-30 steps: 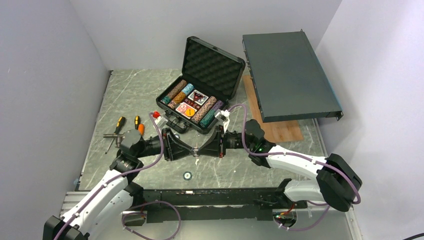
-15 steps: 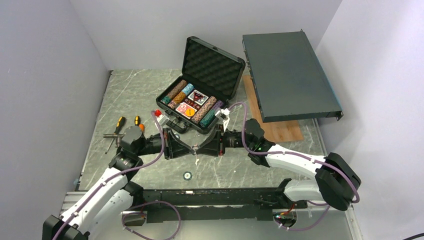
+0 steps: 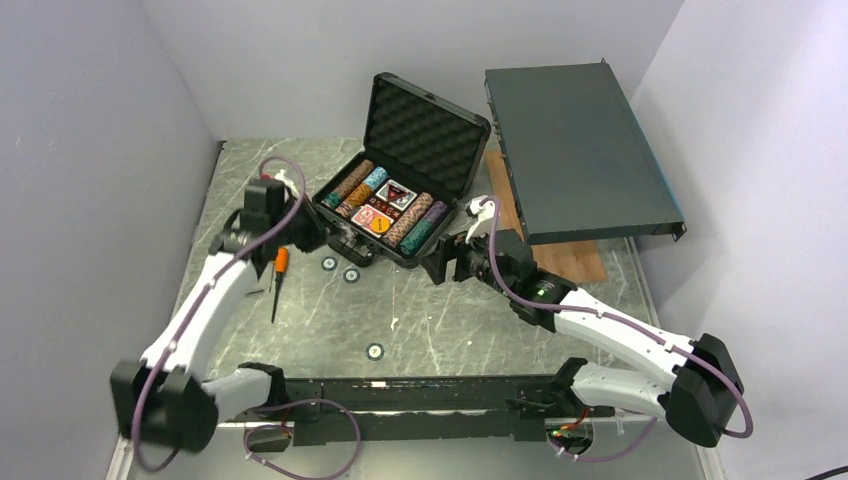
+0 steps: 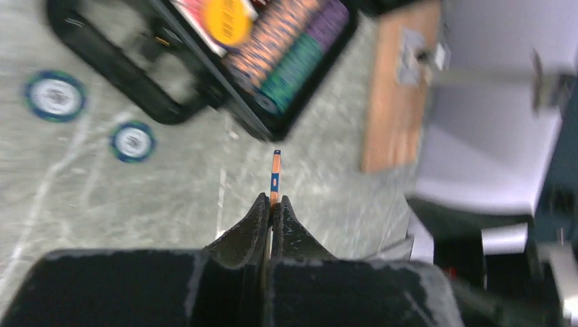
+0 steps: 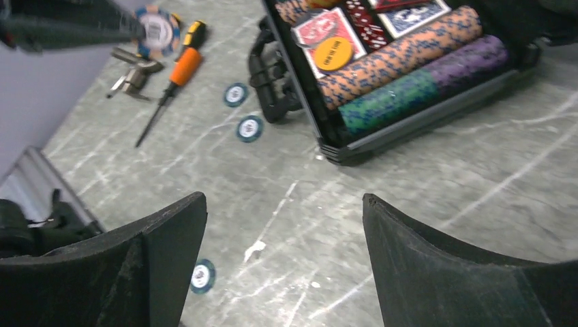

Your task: Pack up texas hold em set

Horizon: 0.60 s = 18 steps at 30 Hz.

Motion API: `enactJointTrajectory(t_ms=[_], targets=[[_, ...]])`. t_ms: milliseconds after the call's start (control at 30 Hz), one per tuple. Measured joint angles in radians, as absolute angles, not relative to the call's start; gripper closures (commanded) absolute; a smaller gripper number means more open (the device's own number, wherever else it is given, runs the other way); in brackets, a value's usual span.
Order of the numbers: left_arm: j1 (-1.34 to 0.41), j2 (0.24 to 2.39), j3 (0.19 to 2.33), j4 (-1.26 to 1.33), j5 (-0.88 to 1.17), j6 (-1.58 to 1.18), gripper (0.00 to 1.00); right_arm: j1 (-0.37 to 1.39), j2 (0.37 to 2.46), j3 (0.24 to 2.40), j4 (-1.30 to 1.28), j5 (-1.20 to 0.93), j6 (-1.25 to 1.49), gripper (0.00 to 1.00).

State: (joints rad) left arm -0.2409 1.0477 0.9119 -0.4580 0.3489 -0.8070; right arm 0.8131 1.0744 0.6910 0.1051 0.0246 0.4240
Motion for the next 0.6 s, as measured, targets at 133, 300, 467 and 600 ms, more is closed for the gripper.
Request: enactJointTrajectory(t_ms=[133,300,467,600], targets=[[-0.106,1.295,1.056,-0.533,0.297,-0.846,1.0,0.813,1.06,0.691,0.056,0.094,0.38,0.14],[-0.053,1.572,1.262,-0.597,0.25,-0.875,1.0,0.813,1.055,0.685,0.053,0.109,0.352,0.14],[-0.051,1.809,1.473,-0.633,0.231,-0.887,1.0,0.812,1.055,0.669,0.054,0.104,0.342,0.13],[-0.051,1.859,1.477,-0.667,0.21,-0.916,1.0,0.809,1.055,0.653,0.056,0.099,0.34,0.13]])
